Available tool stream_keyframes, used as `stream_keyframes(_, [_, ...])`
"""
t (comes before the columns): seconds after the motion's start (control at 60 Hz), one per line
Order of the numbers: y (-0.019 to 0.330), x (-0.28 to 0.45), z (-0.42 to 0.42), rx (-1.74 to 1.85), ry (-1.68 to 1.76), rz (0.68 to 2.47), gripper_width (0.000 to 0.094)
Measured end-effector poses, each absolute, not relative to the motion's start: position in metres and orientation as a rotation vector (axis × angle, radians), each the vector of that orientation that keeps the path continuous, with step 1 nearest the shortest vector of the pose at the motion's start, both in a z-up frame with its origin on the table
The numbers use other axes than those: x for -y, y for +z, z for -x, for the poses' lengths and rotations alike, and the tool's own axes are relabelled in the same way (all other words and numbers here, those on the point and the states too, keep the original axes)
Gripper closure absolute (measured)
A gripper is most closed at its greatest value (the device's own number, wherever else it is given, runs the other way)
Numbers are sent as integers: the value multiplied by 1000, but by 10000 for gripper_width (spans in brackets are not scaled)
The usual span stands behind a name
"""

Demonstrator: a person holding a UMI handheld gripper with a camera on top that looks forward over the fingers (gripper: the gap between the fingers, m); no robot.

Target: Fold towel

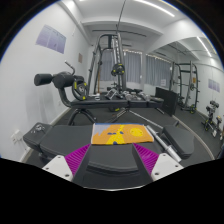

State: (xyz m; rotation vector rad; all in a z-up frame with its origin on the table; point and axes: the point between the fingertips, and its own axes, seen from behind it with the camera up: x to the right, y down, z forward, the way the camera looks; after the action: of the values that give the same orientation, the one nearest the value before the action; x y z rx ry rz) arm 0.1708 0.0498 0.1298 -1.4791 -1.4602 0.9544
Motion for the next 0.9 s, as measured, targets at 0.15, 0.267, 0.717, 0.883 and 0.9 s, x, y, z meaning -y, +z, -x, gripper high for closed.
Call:
stream_keyframes(0.15, [131,7,-143,1513,995,1455,80])
stream_keyframes(0.267, [121,37,-119,1556,1009,1433,81])
stream_keyframes(0.717, [51,67,30,1617,918,1476,80])
stream_keyframes(0.883, [15,61,83,1651,837,1510,80])
stream_keyframes(0.9, [12,60,88,1652,830,1518,81])
